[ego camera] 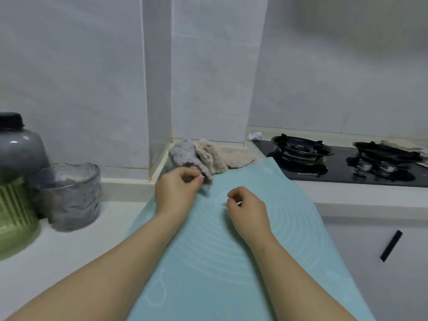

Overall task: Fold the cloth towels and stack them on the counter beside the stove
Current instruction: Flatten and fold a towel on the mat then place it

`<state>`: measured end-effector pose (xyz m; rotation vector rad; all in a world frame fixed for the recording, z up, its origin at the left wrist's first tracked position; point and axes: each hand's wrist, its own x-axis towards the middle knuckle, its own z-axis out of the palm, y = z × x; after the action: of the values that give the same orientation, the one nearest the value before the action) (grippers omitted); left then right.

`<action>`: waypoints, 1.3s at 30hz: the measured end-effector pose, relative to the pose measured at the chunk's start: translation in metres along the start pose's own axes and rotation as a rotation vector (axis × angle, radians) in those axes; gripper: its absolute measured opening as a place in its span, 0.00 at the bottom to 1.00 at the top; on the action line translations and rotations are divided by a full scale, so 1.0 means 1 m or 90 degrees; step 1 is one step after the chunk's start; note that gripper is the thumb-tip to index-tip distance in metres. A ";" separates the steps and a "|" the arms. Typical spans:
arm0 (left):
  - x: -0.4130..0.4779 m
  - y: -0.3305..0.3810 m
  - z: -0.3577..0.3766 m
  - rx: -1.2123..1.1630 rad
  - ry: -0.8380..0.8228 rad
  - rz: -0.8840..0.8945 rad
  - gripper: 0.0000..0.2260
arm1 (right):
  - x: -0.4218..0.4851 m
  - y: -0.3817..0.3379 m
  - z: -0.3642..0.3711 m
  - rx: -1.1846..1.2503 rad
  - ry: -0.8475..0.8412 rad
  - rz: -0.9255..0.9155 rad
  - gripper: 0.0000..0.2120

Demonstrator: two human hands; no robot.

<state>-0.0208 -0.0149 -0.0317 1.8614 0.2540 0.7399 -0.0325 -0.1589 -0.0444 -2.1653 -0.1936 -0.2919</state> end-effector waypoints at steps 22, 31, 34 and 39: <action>0.021 -0.026 0.003 0.043 -0.104 0.055 0.22 | 0.027 -0.018 0.029 -0.001 -0.015 0.027 0.19; 0.013 0.016 -0.010 -0.310 -0.109 0.049 0.09 | 0.037 -0.016 0.029 0.240 -0.052 -0.125 0.31; 0.009 0.015 -0.014 -0.331 -0.112 0.072 0.04 | 0.034 -0.019 0.025 0.225 -0.076 -0.163 0.23; 0.012 0.013 -0.015 -0.293 -0.162 0.131 0.11 | 0.039 -0.019 0.024 0.326 0.006 -0.103 0.14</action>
<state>-0.0229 -0.0026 -0.0117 1.5292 -0.2576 0.6263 0.0039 -0.1269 -0.0322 -1.6435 -0.3935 -0.3060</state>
